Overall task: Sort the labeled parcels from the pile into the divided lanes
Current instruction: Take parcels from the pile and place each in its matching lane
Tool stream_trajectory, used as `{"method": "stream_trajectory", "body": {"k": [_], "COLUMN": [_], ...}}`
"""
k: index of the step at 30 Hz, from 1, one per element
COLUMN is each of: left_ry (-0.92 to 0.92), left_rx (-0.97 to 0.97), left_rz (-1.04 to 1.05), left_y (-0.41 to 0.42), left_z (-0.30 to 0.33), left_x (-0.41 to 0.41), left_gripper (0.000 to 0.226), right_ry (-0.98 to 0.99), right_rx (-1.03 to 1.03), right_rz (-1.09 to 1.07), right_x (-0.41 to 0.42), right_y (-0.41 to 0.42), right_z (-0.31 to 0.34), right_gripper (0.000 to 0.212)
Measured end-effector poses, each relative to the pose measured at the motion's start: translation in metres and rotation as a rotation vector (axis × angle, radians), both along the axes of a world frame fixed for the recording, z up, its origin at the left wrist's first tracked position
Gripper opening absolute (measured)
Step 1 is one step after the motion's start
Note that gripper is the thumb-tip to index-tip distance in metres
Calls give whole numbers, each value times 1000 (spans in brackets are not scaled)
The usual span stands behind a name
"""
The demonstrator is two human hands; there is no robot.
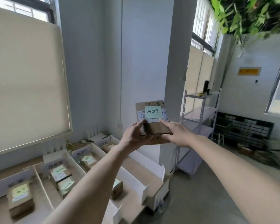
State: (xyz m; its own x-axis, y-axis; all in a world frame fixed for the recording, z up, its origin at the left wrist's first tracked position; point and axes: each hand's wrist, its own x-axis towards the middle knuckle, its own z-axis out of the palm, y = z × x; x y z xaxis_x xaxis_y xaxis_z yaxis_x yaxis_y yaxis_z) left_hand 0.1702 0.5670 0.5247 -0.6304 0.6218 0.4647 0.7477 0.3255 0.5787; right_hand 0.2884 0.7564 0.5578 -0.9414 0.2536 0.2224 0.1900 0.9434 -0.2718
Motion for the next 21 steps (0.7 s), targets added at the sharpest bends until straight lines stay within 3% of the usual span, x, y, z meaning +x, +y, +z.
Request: {"method": "stream_trajectory", "body": {"k": [11, 21], "left_ry": [-66, -116], "left_rx": [12, 56], "left_rz": [-116, -30], "left_y": [141, 239], "left_z": [-40, -48], "left_x": [-53, -199], "left_gripper": [79, 84], "right_ry": [-42, -62], "right_rx": [-51, -20], "right_rz": [-59, 1], "right_x": [-37, -200], "right_y": [134, 241], "right_z": [-38, -41], "right_gripper": [80, 79]}}
